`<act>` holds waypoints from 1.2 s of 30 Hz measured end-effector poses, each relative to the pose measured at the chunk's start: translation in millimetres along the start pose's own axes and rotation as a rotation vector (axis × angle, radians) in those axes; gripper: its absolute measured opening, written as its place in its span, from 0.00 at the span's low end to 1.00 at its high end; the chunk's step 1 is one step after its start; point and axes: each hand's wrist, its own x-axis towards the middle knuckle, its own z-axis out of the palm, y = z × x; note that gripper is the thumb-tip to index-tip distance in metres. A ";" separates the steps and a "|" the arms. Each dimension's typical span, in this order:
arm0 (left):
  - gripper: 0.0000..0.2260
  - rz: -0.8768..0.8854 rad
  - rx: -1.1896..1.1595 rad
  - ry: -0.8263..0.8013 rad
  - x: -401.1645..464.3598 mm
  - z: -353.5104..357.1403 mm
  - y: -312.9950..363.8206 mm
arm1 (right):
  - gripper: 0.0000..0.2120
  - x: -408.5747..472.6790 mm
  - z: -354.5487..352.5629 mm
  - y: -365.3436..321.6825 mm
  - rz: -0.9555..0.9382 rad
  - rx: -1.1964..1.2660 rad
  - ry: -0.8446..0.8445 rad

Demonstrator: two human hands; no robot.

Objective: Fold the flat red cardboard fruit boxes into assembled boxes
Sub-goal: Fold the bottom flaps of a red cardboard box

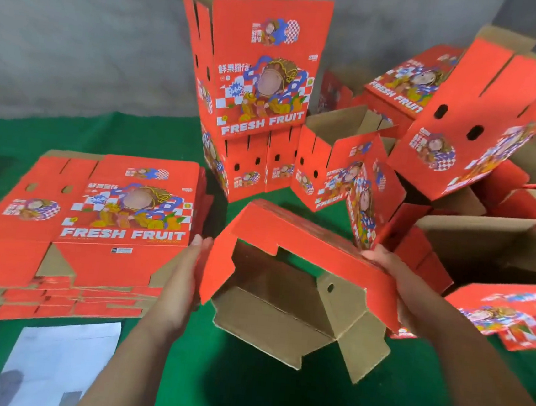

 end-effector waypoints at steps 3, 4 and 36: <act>0.23 0.065 -0.119 0.030 -5.6 4.9 -4.2 | 0.15 -10.2 5.1 4.3 0.001 0.034 0.018; 0.23 0.101 -0.187 0.036 -8.7 9.4 -2.5 | 0.13 -12.0 6.8 5.9 -0.003 0.025 0.042; 0.06 0.598 0.392 0.075 -41.0 91.9 -28.0 | 0.13 -25.0 103.8 39.9 -0.124 -0.319 -0.147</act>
